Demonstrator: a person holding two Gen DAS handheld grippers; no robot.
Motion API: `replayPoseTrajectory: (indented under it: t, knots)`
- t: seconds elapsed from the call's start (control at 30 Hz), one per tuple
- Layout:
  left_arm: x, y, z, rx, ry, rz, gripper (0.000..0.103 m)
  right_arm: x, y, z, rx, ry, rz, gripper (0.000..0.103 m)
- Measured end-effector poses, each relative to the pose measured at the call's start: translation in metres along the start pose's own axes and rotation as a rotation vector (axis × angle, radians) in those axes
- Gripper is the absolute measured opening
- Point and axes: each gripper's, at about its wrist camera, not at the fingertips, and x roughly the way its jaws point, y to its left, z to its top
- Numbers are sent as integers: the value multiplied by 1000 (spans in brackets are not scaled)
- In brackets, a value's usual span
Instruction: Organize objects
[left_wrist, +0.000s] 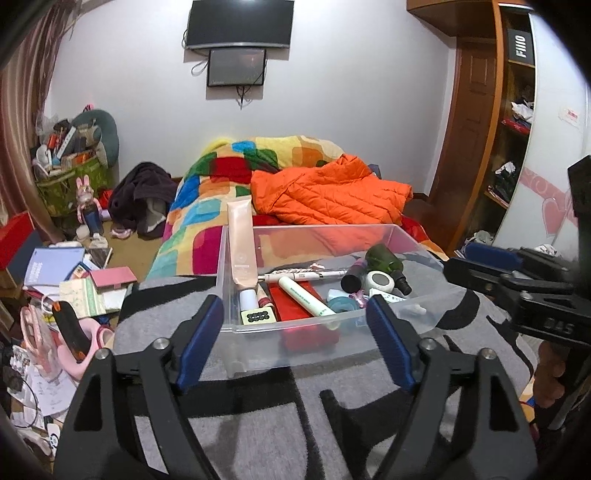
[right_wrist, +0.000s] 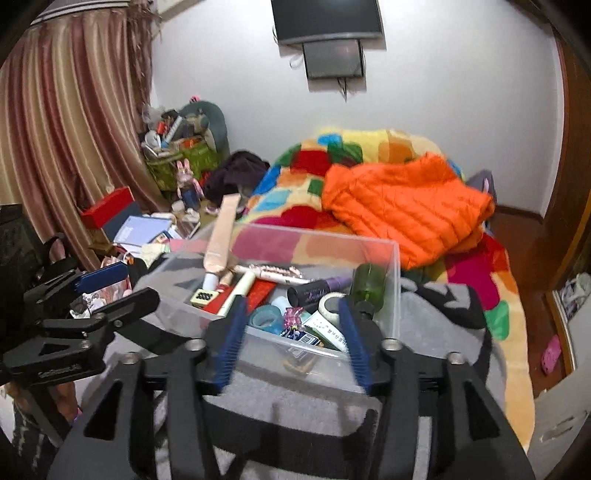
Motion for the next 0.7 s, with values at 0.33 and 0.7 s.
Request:
replayPoseTrajectory:
  t: [0.33, 0.7]
  knots:
    - [-15, -11, -15, 3, -1, -6, 95, -26, 8, -22, -31, -42, -27, 80]
    - [-23, -15, -32, -9, 17, 6, 96, -24, 10, -39, -13, -10, -33, 80]
